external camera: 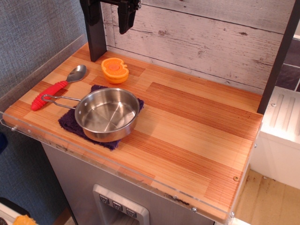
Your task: Take the silver vessel and place it on the top right of the purple cloth.
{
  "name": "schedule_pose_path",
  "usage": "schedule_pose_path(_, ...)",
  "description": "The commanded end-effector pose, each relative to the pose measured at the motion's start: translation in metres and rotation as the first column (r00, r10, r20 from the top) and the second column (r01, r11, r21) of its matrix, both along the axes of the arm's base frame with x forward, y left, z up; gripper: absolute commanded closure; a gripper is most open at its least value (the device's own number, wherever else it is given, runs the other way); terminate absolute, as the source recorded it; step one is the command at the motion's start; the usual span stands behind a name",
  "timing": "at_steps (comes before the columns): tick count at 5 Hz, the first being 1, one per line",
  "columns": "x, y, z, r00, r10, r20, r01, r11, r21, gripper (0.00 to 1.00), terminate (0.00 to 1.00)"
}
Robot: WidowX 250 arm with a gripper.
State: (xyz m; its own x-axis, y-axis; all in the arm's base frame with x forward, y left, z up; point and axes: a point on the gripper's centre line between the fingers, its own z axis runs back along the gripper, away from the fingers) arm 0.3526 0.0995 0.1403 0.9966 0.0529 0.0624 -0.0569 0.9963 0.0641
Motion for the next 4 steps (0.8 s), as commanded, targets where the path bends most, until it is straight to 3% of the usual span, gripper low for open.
schedule_pose_path(1, 0.000, 0.000, 0.000, 1.000, 0.000, 0.000, 0.000, 1.000, 0.000, 0.00, 0.00)
schedule_pose_path(2, 0.002, -0.009, -0.015, 0.998, -0.039, 0.045, 0.042, 0.996, -0.085, 0.00, 0.00)
schedule_pose_path(3, -0.011, -0.023, -0.022, 0.992, -0.106, 0.068, 0.116, 0.981, -0.153, 0.00, 0.00)
schedule_pose_path(4, -0.038, -0.044, -0.030, 0.986, -0.149, 0.081, 0.159, 0.978, -0.132, 0.00, 0.00)
